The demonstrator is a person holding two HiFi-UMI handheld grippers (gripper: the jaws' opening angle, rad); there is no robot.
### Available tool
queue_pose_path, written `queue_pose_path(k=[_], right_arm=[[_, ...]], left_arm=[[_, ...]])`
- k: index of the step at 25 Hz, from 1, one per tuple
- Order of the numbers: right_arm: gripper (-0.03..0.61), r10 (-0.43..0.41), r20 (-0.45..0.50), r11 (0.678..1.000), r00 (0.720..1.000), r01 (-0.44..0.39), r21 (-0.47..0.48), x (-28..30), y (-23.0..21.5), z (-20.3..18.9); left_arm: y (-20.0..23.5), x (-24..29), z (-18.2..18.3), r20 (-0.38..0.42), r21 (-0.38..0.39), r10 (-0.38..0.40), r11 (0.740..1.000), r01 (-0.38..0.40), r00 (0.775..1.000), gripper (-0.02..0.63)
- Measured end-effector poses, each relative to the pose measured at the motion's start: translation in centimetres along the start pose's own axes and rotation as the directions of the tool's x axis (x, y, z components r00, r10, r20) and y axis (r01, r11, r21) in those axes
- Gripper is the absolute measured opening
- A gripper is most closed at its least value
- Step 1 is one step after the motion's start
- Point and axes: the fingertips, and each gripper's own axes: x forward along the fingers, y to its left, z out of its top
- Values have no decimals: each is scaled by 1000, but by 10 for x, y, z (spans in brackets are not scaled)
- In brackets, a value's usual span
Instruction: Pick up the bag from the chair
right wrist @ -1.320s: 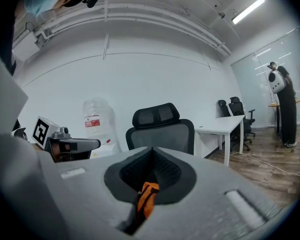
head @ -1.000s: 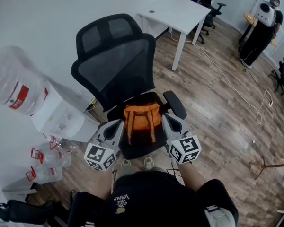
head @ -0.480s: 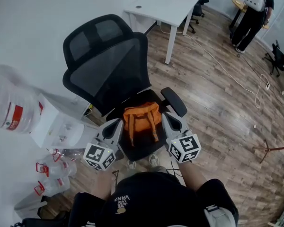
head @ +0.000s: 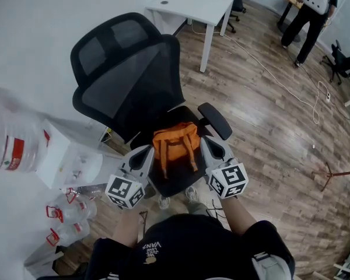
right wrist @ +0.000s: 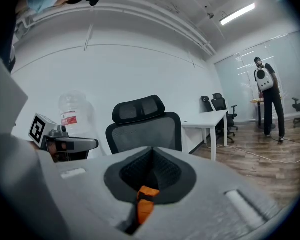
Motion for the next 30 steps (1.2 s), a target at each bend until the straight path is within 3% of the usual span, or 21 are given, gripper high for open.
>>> queue_pose_path(k=[8, 30], right_arm=[[-3, -30, -10, 999, 999, 31, 13, 9, -8, -14], [-2, -85, -126, 994, 988, 92, 57, 31, -27, -109]], left_arm=[[9, 4, -23, -34, -19, -4, 1000, 4, 999, 8], [30, 21, -107, -143, -71, -31, 997, 21, 989, 8]])
